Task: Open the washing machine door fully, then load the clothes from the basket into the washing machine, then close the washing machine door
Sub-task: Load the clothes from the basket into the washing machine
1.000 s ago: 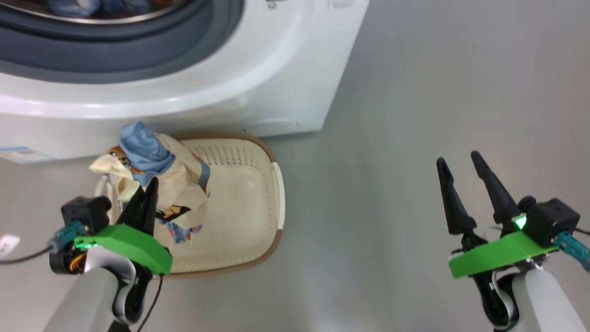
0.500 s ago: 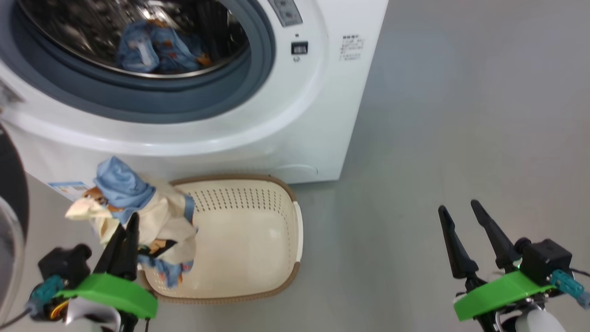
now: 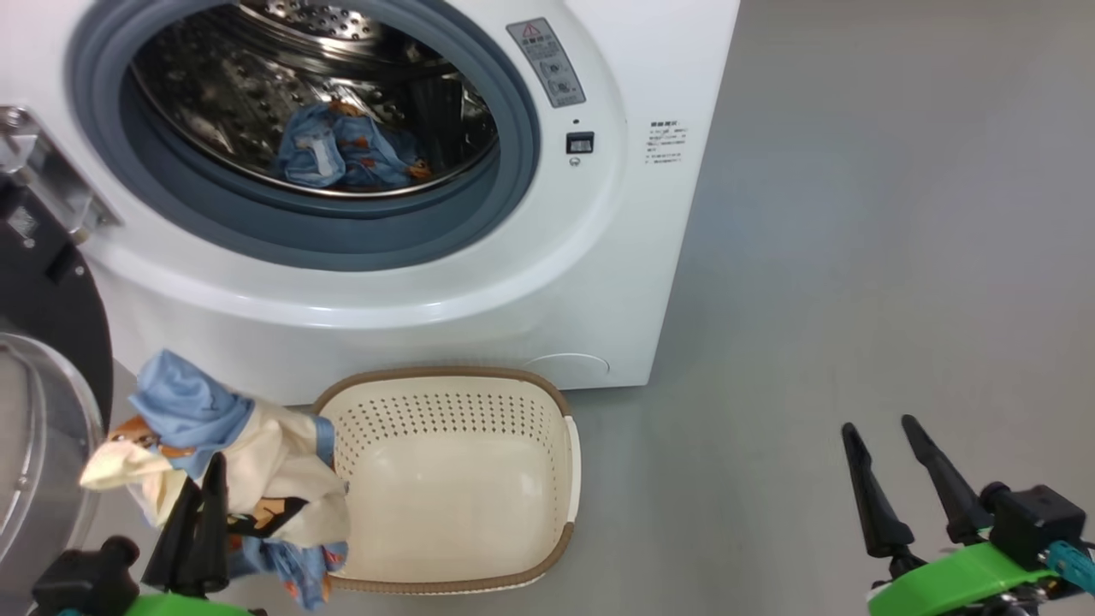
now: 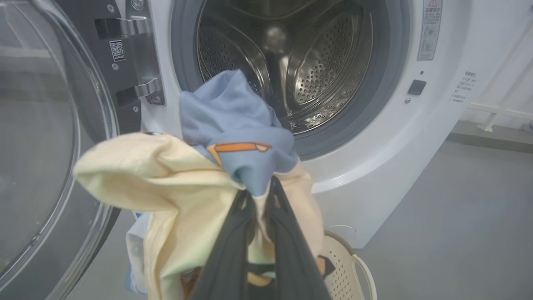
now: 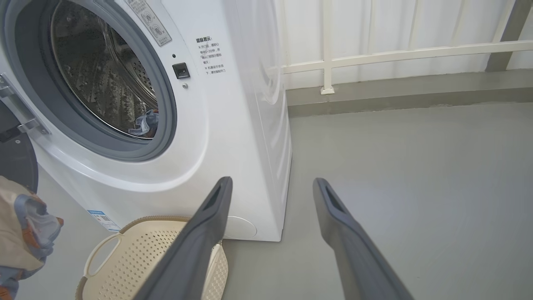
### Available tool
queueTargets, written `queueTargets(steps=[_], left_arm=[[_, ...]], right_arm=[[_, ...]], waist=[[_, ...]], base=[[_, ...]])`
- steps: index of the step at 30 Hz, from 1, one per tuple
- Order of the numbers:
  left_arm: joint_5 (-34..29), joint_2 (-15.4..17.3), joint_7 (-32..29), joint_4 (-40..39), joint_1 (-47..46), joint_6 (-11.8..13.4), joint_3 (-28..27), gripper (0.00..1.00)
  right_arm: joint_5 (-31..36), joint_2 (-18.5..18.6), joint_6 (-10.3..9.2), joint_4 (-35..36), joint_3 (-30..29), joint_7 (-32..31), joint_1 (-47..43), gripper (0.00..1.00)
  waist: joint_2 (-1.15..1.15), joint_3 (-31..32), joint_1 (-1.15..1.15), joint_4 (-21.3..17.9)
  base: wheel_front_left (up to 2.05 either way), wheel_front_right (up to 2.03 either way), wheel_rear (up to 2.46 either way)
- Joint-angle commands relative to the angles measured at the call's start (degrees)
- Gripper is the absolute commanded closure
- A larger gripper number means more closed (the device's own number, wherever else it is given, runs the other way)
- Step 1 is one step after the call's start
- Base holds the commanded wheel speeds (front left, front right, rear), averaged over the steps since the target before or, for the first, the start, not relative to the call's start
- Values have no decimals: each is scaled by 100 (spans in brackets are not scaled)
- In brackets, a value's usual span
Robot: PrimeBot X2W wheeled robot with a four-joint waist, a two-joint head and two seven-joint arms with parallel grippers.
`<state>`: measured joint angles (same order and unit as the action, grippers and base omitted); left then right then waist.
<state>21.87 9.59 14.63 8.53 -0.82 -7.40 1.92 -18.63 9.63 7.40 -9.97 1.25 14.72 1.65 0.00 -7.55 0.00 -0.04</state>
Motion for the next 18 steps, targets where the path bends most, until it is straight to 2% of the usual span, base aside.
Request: queueTargets(steps=[1,11,18], left_arm=[[-68,68,37,-253,-22,-9,-282,100],[-190,-118,37,-688,350,-9,-444,100],[-126,-131,37,-691,32,-9,-398,100]], right_arm=[[-114,90,9,157,86,28,-49,0],[-118,131,9,210,-51,28,-156,0],[-90,84,9,282,-96,28,-43,0]], waist=[[0,39,0,41],[0,67,0,77],[0,-228,0,38]], base=[[0,0,0],[0,0,0],[0,0,0]])
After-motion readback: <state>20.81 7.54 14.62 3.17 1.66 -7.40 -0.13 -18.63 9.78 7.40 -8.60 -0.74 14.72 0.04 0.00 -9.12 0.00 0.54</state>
